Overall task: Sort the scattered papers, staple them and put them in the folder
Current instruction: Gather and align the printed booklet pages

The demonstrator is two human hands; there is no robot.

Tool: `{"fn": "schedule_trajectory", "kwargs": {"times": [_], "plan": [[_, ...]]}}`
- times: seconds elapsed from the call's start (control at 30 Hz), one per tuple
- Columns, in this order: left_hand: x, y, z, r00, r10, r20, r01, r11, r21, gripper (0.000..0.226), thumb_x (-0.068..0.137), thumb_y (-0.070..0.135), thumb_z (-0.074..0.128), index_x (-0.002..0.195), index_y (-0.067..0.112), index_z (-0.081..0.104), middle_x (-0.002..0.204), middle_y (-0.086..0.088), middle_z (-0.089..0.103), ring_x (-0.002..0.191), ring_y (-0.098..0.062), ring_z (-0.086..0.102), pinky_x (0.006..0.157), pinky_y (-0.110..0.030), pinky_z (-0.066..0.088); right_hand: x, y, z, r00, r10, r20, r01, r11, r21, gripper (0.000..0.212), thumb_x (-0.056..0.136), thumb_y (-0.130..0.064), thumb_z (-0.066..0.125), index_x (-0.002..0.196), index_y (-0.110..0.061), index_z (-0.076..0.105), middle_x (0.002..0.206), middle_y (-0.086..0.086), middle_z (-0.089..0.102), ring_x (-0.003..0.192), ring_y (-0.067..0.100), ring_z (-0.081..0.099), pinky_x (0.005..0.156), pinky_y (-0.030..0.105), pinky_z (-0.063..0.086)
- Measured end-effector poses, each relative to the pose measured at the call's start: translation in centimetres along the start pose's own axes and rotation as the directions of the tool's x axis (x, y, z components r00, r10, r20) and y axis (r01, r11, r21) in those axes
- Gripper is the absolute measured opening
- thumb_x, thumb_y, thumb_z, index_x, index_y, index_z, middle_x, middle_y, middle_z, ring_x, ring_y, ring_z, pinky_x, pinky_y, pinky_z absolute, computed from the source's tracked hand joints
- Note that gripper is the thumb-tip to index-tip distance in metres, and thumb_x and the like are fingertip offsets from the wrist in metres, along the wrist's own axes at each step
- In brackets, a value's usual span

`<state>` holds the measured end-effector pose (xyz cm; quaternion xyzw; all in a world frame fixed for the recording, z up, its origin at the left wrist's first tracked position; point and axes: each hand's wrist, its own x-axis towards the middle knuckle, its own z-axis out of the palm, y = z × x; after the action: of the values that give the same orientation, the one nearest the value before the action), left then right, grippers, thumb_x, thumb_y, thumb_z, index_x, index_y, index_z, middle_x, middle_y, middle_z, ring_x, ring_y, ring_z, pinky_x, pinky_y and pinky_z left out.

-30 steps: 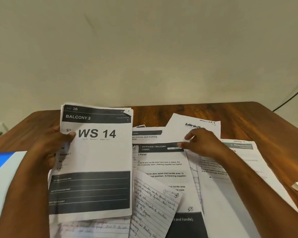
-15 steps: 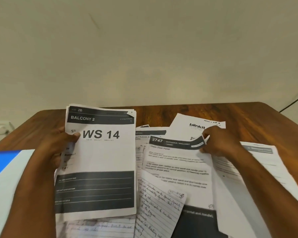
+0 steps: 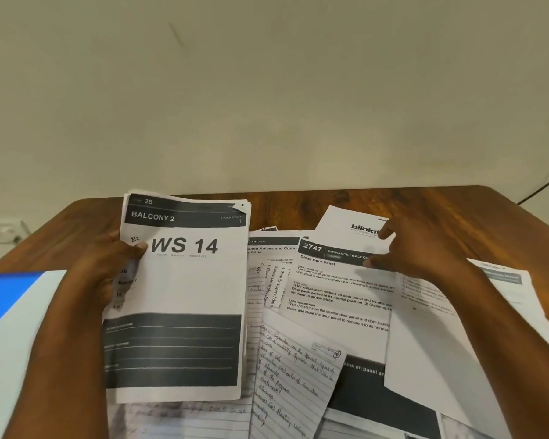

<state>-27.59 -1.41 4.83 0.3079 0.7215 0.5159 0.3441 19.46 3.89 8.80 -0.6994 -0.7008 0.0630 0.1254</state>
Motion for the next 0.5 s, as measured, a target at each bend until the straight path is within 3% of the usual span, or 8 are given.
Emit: {"fn": "schedule_trajectory", "kwargs": {"times": [0.07,0.13,0.17,0.27,0.33,0.43,0.5], "plan": [[1.3,-0.8,-0.1,1.0,-0.008,-0.001,0.008,0.999,-0.045,0.032,0.085,0.03,0.08,0.115,0.022,0.074,0.121,-0.015,0.076,0.11,-0.048,0.068,0.105,-0.069,0.047,-0.2,0.5,0.0,0.994,0.01,0.108,-0.006,0.999,-0.04,0.086,0.062,-0.07,0.087,0.131,-0.026,0.062,0.131,0.0,0.067,0.11,0.021,0.062,0.092,0.038,0.054],[-3.3,2.1,1.2,0.999,-0.004,-0.052,0.001,0.999,-0.045,0.024,0.098,0.015,0.071,0.122,0.011,0.069,0.129,-0.019,0.071,0.115,-0.044,0.064,0.108,-0.055,0.044,-0.5,0.3,0.6,0.972,-0.017,0.236,0.045,0.992,-0.115,0.086,0.064,-0.076,0.081,0.132,-0.027,0.061,0.131,-0.003,0.066,0.103,0.016,0.061,0.082,0.031,0.053],[-4.4,2.8,1.4,0.996,-0.009,-0.084,0.006,1.0,-0.026,0.026,0.103,0.009,0.065,0.129,0.005,0.065,0.132,-0.022,0.067,0.118,-0.044,0.06,0.102,-0.046,0.041,-0.6,0.0,1.0,0.959,-0.039,0.282,0.085,0.985,-0.151,0.085,0.064,-0.078,0.079,0.13,-0.028,0.061,0.129,-0.005,0.066,0.1,0.014,0.06,0.08,0.03,0.053],[-4.1,2.6,1.3,0.992,-0.042,-0.122,0.051,0.996,0.072,0.037,0.106,0.004,0.059,0.14,-0.008,0.054,0.143,-0.029,0.056,0.134,-0.047,0.049,0.098,-0.041,0.035,-1.1,-1.3,2.1,0.95,-0.1,0.295,0.175,0.955,-0.238,0.087,0.062,-0.084,0.075,0.13,-0.033,0.059,0.127,-0.009,0.066,0.104,0.014,0.061,0.087,0.034,0.056],[-3.9,2.8,1.7,0.99,-0.051,-0.13,0.066,0.991,0.113,0.038,0.106,0.004,0.058,0.14,-0.011,0.052,0.14,-0.027,0.057,0.134,-0.047,0.049,0.099,-0.039,0.035,-1.4,-2.2,2.2,0.947,-0.119,0.299,0.195,0.951,-0.239,0.084,0.062,-0.083,0.076,0.128,-0.034,0.058,0.126,-0.01,0.066,0.103,0.013,0.062,0.088,0.033,0.058],[-4.7,3.2,3.3,0.995,-0.047,-0.09,0.062,0.984,0.169,0.032,0.107,0.01,0.06,0.133,-0.009,0.058,0.122,-0.03,0.066,0.103,-0.045,0.062,0.085,-0.041,0.044,-1.5,-3.5,2.2,0.948,-0.147,0.281,0.182,0.978,-0.104,0.093,0.054,-0.096,0.063,0.124,-0.034,0.06,0.125,-0.011,0.067,0.101,0.012,0.062,0.09,0.034,0.057],[-5.7,3.6,5.0,0.998,-0.047,-0.039,0.053,0.983,0.176,0.025,0.106,0.014,0.062,0.124,-0.004,0.065,0.119,-0.035,0.068,0.104,-0.05,0.068,0.09,-0.05,0.056,-1.5,-4.3,2.1,0.96,-0.153,0.233,0.114,0.978,0.175,0.108,0.046,-0.101,0.054,0.13,-0.034,0.06,0.131,-0.009,0.067,0.111,0.015,0.064,0.096,0.038,0.055]]}}
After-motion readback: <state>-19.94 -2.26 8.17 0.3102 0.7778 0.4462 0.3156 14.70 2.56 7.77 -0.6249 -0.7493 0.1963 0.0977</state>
